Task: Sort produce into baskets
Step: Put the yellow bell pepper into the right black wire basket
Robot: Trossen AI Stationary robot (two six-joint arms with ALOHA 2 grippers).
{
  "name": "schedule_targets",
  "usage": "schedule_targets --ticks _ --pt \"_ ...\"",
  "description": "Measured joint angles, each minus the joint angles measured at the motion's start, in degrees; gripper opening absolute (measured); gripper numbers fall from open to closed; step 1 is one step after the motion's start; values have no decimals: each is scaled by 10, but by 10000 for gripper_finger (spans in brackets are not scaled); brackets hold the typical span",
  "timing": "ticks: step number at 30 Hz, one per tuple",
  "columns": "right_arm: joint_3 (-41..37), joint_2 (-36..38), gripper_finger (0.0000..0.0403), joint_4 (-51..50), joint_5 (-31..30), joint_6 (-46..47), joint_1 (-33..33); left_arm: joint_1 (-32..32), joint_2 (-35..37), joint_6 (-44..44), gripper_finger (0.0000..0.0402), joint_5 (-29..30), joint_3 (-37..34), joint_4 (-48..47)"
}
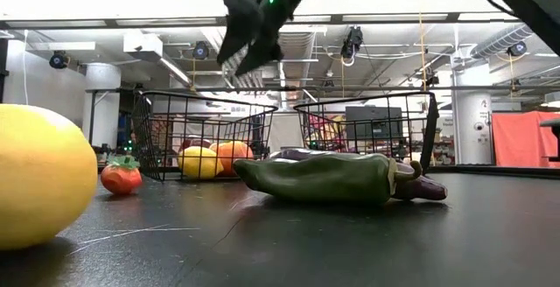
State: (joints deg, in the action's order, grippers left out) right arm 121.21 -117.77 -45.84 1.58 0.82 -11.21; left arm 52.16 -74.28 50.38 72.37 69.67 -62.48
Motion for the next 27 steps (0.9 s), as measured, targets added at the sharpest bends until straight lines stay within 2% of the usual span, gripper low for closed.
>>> schedule_targets --ticks 8,13,23,27 --pt "-17 71 332 -47 -16 -2 73 0 0 62 36 -117 -1 8" --pt "-58 117 324 -53 -29 12 134 0 -16 75 36 -179 -1 16" --pt "-203 214 322 -6 -156 76 268 0 -87 65 36 -199 17 36" --pt "-281 258 320 48 -175 118 307 -1 -121 44 36 -200 37 39"
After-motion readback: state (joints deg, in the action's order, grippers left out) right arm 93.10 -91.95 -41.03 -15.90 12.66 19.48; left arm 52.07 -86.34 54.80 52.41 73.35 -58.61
